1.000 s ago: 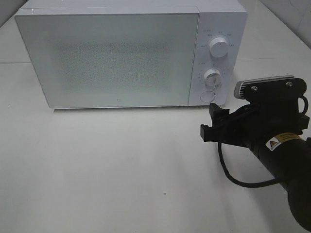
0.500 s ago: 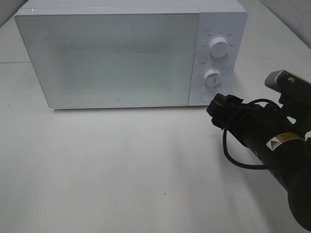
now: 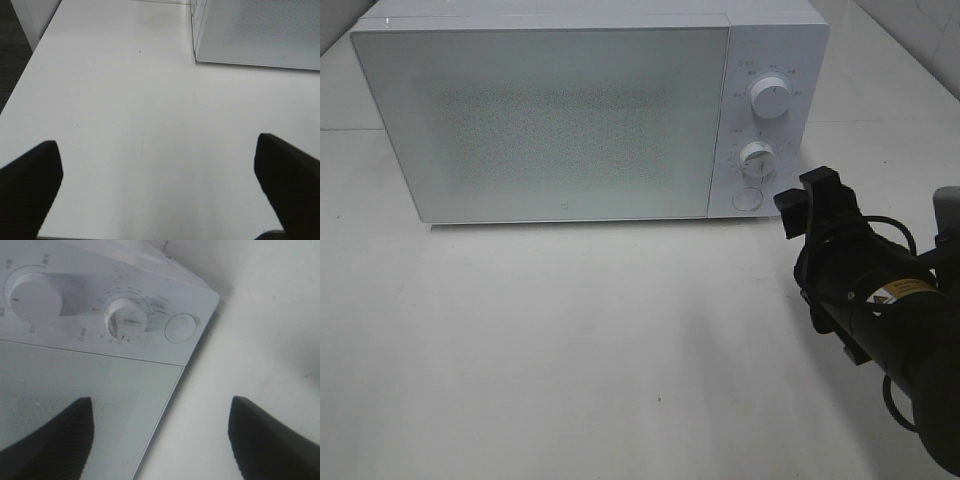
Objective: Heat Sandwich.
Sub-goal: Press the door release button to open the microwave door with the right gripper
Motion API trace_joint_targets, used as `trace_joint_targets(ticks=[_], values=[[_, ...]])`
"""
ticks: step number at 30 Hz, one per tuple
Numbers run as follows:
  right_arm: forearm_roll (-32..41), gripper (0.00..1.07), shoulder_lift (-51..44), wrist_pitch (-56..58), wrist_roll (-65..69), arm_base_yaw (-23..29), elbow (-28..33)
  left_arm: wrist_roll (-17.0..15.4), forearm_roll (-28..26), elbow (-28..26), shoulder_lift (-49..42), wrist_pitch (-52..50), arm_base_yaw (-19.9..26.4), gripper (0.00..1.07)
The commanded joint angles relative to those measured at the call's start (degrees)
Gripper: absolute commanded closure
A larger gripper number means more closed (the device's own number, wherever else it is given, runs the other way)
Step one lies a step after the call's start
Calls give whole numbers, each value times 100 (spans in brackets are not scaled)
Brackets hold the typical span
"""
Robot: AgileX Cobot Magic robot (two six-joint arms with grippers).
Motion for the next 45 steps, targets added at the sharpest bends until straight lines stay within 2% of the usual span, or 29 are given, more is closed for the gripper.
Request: trace_joint_targets(ticks=[1, 5, 8, 9, 10, 13, 14, 15, 18, 37, 40, 45], values=[[-40, 38, -17, 115, 613, 6, -46, -23, 0, 23, -97, -69, 17, 7], [-40, 43, -17, 109, 1014, 6, -46, -23, 0, 23, -97, -69, 17, 7], [-40, 54, -17, 109, 1134, 6, -46, -23, 0, 23, -97, -69, 17, 7], [-40, 62, -17, 109, 1134, 6, -46, -23, 0, 23, -97, -69, 17, 7], [-40, 62, -17, 109, 1134, 6, -46, -23, 0, 23, -97, -69, 17, 7], [-34, 79, -17, 103, 1146, 6, -46, -23, 0, 23, -97, -69, 17, 7], [-34, 92, -17, 86, 1226, 6, -46, -23, 0, 23, -97, -69, 17, 7], [-34, 92, -17, 86, 1226, 6, -46, -23, 0, 23, -97, -69, 17, 7], [-34, 107, -17, 86, 1392, 6, -46, -23, 0, 23, -97, -69, 17, 7], [86, 107, -17, 126, 1387, -40, -212, -23, 0, 23, -97, -69, 17, 7], [-206, 107, 160, 258, 1398, -338, -384, -23, 0, 23, -97, -69, 17, 7], [-418, 107, 481, 269, 1650, -481, -596, -23, 0, 23, -97, -69, 17, 7]])
